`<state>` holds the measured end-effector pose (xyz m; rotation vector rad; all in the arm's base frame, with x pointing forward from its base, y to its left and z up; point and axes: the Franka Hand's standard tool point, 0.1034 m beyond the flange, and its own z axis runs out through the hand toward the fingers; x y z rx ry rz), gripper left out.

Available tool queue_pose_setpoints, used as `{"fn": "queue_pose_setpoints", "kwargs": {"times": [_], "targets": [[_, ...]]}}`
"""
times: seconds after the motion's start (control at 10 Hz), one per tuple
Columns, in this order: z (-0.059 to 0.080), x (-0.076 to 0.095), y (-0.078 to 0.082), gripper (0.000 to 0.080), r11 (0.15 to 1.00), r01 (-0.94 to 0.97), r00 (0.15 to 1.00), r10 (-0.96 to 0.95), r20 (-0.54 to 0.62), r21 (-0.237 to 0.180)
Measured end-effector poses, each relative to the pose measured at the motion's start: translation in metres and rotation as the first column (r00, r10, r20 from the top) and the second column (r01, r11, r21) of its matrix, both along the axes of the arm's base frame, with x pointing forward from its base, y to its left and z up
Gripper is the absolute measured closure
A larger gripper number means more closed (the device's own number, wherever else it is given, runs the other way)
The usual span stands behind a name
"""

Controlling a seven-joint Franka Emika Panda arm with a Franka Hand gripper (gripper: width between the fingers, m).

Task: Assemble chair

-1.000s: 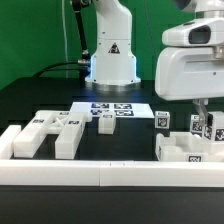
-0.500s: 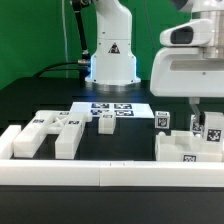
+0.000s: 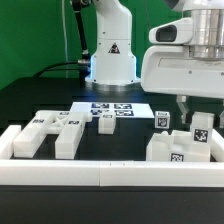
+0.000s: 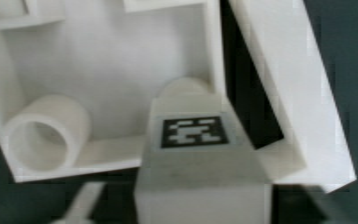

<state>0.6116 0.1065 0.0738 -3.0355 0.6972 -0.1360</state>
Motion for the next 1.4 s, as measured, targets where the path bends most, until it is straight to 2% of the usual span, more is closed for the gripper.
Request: {"fn": "queue_pose_setpoints", "kwargs": {"times": [0.1,0.2,0.5,0.7,1.3,1.4], "targets": [[0.000,0.000,0.000,0.0260,1.000,0.000,1.000,0.000,0.000,0.000],[0.000,0.000,0.000,0.0185,1.000,0.000,1.000,0.000,0.000,0.000],[0.015,-0.008,-0.005,0.0152,0.988,-0.155,0.988,0.156,0.006,-0.008],[0.028,-0.016,-0.011,0.0150,0.987,-0.163,0.987,0.163,0.010,-0.004],[0.027,-0.018,-0.012,0.0150,0.984,-0.175,0.984,0.175,0.008,-0.005],[0.033,-0.035,-0.019,0.0150,0.977,-0.214,0.977,0.214,0.003,0.002]]}}
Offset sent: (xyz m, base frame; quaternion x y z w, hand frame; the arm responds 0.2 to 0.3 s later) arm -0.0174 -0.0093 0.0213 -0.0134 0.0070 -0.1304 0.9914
